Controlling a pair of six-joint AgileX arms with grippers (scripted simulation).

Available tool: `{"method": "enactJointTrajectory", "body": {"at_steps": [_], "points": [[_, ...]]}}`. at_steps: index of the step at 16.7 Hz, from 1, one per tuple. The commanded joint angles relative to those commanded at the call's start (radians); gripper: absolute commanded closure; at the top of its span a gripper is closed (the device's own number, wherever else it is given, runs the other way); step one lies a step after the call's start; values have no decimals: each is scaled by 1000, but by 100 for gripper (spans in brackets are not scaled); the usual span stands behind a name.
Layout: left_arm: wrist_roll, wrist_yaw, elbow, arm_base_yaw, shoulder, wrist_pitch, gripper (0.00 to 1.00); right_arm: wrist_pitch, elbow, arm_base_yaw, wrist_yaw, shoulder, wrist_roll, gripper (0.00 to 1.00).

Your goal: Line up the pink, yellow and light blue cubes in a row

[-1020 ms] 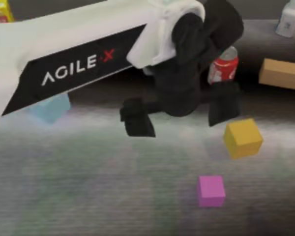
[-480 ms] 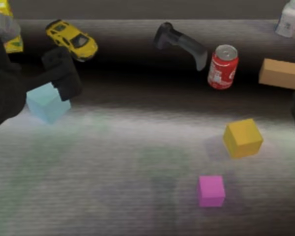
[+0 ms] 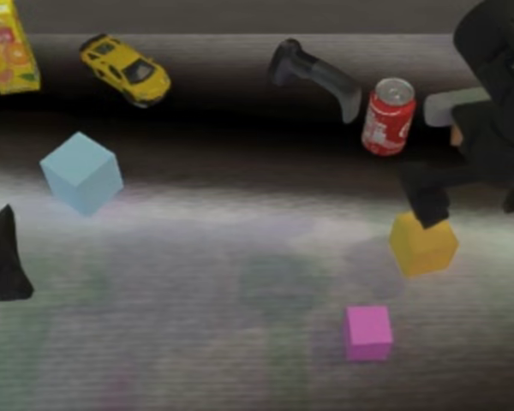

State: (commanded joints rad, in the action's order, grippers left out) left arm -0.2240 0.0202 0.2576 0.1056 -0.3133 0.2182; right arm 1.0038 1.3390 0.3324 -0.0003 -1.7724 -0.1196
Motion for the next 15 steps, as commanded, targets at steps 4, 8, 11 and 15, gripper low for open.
{"method": "enactJointTrajectory", "body": {"at_steps": [4,8,11,15], "points": [[160,-14,-191,-93,224,-156,0,101,172,39,1,-178,-15,0],[224,-20,-258,-126,313,-218,0,134,242,53,2,-242,-20,0],[224,-20,-258,-126,313,-218,0,134,242,53,2,-242,-20,0],[224,-20,-258,-126,313,-218,0,95,217,51,2,-259,-19,0]]}}
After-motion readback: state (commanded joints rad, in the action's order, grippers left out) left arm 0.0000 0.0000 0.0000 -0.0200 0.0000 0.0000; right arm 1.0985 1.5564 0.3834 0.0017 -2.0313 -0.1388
